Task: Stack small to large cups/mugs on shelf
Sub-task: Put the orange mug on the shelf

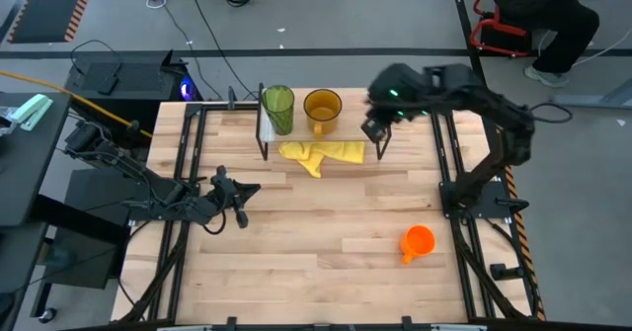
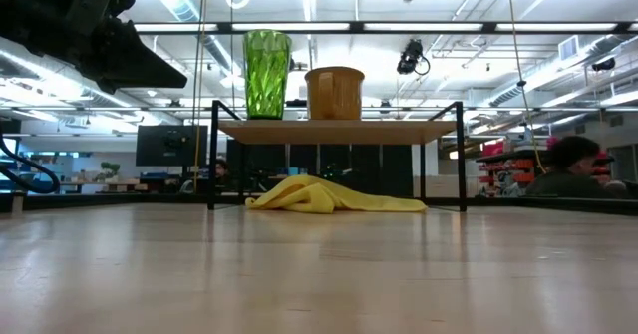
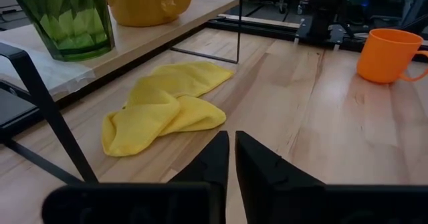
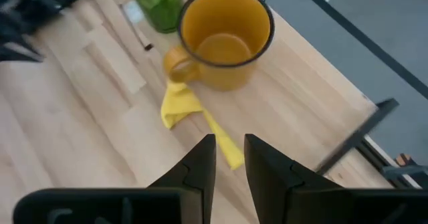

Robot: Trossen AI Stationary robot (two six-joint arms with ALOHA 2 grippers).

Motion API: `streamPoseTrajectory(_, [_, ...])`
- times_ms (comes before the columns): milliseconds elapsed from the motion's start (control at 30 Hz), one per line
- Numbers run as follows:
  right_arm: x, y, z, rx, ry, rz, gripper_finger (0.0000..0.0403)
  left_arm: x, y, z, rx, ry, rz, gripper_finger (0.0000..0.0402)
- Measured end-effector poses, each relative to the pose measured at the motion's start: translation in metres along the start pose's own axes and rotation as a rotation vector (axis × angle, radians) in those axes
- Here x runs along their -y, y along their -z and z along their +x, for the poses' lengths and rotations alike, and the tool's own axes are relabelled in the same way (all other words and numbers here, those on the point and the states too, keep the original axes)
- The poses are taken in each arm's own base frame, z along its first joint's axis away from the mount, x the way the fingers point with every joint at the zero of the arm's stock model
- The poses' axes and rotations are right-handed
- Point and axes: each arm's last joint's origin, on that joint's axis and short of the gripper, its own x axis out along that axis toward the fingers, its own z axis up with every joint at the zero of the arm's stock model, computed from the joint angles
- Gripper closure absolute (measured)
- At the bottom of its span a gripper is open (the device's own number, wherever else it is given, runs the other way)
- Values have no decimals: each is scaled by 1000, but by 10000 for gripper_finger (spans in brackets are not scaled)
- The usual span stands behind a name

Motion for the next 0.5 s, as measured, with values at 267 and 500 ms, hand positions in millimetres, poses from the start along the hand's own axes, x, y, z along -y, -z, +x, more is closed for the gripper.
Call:
streamPoseTrajectory(267, [-18,45,-56,84,15,-1,317,0,0,0,0,0,0,378])
streamPoseTrajectory(500, [-36,76,-61,65,-24,-35,317,0,0,0,0,0,0,370])
